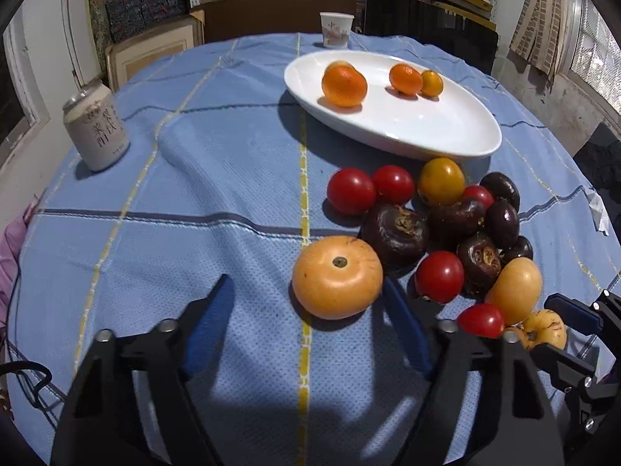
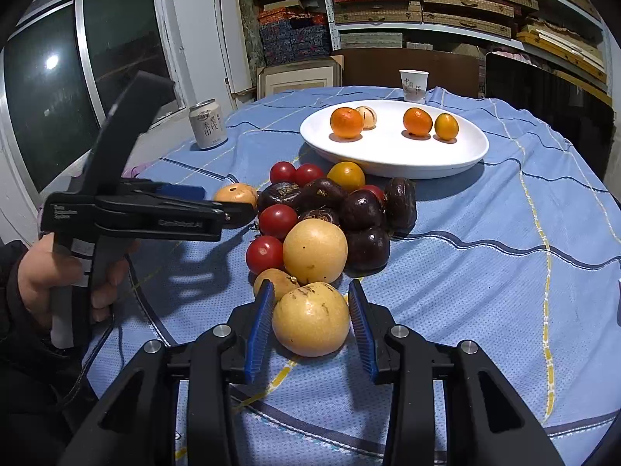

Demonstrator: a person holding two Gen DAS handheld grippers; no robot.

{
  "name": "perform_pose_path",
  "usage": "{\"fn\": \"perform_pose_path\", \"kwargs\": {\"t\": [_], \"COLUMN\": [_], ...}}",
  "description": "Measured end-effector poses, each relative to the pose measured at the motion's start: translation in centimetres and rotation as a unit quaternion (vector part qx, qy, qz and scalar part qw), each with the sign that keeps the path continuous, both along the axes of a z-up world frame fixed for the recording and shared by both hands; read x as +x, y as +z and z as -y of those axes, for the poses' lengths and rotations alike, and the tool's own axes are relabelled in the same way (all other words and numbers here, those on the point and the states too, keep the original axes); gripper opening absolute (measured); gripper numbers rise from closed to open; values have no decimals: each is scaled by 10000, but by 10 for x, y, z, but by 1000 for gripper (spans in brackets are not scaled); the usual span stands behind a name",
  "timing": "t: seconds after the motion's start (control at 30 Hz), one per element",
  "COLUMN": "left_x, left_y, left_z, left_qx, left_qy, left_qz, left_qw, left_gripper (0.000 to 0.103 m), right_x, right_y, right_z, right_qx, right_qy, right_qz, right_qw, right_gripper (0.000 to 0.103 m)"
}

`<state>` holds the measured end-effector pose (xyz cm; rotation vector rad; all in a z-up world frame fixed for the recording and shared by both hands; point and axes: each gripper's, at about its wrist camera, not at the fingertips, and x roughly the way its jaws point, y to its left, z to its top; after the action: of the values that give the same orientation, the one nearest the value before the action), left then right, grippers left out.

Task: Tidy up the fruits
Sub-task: 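Grasp the orange tomato with the left tool while the right tool grasps a pale pear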

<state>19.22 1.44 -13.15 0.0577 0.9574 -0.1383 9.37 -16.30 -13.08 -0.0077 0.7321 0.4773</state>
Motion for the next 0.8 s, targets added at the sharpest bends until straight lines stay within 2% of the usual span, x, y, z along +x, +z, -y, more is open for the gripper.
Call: {"fn": "perform_pose_path", "kwargs": {"t": [0.03,0.07,0.1,0.8], "left_x": [-1,-2,-2,-7], "left_y": [0,2,2,5], "left_z": [0,1,2,-3], "left_qx": [-27,-95,-103,-247], "left_qy": [-16,-74,-120,-13], "left_qz": [19,62,79,194], "left_qw": [10000,9999,9998,9995], "left_gripper": [63,47,44,43], "right_x": [0,0,0,1], "right_y": [0,0,0,-1], "right_z": [0,0,0,2], "right_qx": [5,11,27,51], "right_qy": [-1,-2,-5,-52], "right_qz": [2,2,-4,69], "right_qw": [10000,10000,10000,9999], "right_gripper": [40,40,40,39]}}
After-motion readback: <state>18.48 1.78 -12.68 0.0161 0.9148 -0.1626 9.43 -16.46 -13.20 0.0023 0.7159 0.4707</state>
